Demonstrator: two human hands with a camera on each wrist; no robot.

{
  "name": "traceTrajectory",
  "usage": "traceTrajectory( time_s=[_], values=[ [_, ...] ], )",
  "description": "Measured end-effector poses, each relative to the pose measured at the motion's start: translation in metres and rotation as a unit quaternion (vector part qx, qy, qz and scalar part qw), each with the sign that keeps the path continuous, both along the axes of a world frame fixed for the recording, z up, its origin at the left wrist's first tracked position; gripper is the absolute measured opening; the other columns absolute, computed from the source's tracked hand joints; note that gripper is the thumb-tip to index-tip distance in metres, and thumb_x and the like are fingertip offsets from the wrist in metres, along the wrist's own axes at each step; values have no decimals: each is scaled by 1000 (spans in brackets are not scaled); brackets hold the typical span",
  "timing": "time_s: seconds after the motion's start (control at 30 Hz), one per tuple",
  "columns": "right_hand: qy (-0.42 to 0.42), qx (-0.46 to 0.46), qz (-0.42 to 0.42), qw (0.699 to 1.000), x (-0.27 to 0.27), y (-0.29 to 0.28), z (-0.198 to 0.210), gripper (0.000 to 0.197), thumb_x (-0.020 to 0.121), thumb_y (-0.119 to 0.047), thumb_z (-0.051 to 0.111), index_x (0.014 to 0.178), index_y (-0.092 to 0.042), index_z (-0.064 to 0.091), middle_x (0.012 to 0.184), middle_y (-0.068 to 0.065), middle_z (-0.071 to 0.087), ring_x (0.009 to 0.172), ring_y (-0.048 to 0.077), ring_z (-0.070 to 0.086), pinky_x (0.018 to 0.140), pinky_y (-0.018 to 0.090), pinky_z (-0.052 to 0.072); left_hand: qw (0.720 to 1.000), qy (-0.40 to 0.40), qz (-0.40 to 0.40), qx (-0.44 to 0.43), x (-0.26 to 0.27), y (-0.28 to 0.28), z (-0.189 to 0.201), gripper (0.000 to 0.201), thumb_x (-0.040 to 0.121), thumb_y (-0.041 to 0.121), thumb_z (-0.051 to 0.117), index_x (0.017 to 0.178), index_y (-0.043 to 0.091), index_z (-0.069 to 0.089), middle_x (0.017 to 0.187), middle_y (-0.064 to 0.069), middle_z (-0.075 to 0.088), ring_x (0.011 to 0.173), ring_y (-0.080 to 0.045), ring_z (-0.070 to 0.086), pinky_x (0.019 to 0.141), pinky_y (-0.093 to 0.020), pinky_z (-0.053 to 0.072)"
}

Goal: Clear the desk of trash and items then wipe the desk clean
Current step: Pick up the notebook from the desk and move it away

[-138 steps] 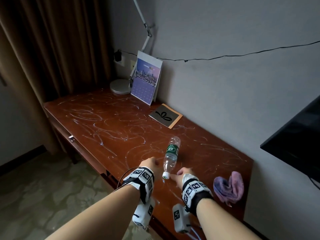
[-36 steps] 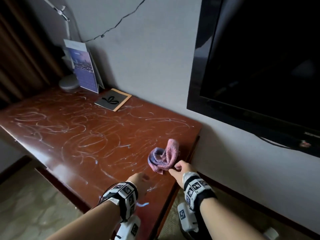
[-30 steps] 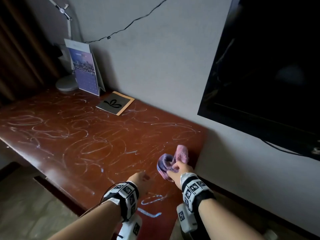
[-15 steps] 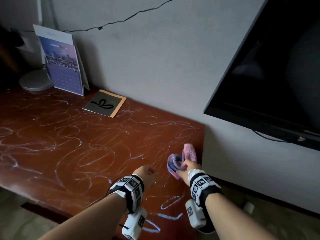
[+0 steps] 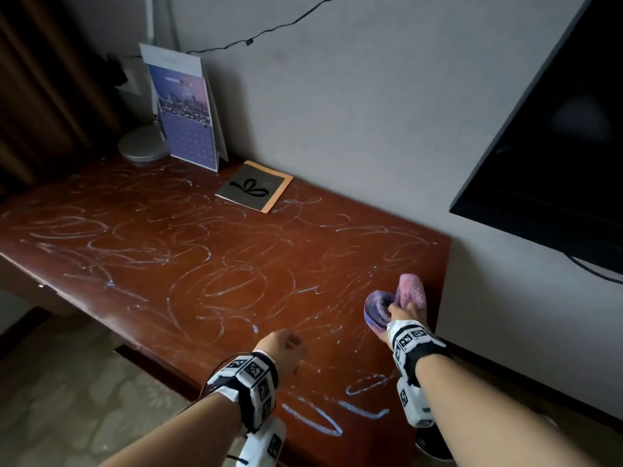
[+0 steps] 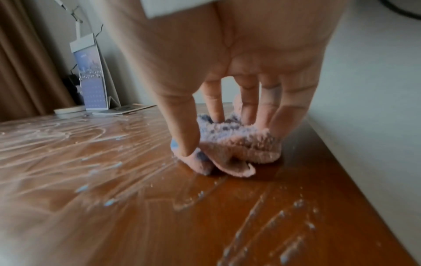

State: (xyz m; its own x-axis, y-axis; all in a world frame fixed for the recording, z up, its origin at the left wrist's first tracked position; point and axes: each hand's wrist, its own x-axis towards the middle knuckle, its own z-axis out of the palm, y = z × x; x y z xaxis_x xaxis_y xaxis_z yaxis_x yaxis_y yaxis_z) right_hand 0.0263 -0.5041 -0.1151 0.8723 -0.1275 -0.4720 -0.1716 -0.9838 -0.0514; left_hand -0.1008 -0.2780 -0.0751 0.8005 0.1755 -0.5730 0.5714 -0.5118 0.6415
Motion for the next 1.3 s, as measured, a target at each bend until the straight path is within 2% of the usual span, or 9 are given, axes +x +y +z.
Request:
traceTrajectory(
  time_s=[0.1,0.2,0.27,0.4,0.57,0.73,0.87,1.07,1.3],
  values=[
    [29,-4,34,999,5,-2,-10,53,89,-33,60,138,-22,43,145,9,30,136,32,31,108,41,36,999,-7,37,4,-15,6,-1,6,90,29,58,88,25,60,83,2,71,56,-9,62,53,-21,49],
    [34,-30,41,998,10,-6,-12,47,89,-23,56,133,-10,46,135,17,44,120,35,50,102,41,41,998,-12,63,6,-26,7,-2,7,91,29,58,90,23,61,70,6,67,43,-1,54,46,-16,41],
    [14,-30,47,998,13,-8,-8,44,90,-22,54,132,-9,47,132,21,47,114,37,54,97,38,42,997,-13,80,0,-30,7,-3,7,92,28,58,89,23,62,70,6,67,47,-3,57,47,-17,42],
    [-24,67,7,997,16,-10,8,45,92,-25,59,134,-13,48,145,16,35,133,32,36,104,35,34,995,-10,97,-4,-34,0,-2,8,91,28,58,91,20,62,78,3,70,56,-8,62,48,-18,43],
    [-47,108,29,993,9,-6,26,16,86,-22,61,97,-19,50,129,13,52,108,30,53,91,30,42,998,-9,67,16,-29,-14,14,12,93,29,56,101,22,61,93,1,71,62,-9,63,48,-16,44],
    [-118,114,88,983,4,13,55,21,87,-28,62,104,-18,57,119,5,52,106,22,53,90,28,41,997,-17,58,43,-13,-2,30,11,92,29,56,98,20,60,92,-1,70,66,-14,64,60,-24,52],
    [-148,199,96,964,10,49,77,27,87,-25,67,109,-13,58,118,4,52,87,17,51,75,22,41,996,-31,64,52,15,24,43,8,91,29,56,93,22,59,91,-2,72,68,-15,67,66,-27,55],
    [-131,241,98,957,31,118,101,28,86,-29,68,109,-15,59,113,2,57,99,17,56,83,27,47,995,-42,53,69,80,91,52,12,90,35,57,93,24,60,90,-2,72,80,-21,71,71,-33,58],
    [-91,288,6,953,79,219,107,24,85,-35,69,103,-20,62,102,-6,64,89,12,61,71,21,43,994,-48,60,77,179,207,37,15,86,36,61,88,21,61,94,-7,71,86,-28,69,79,-41,58]
  ],
)
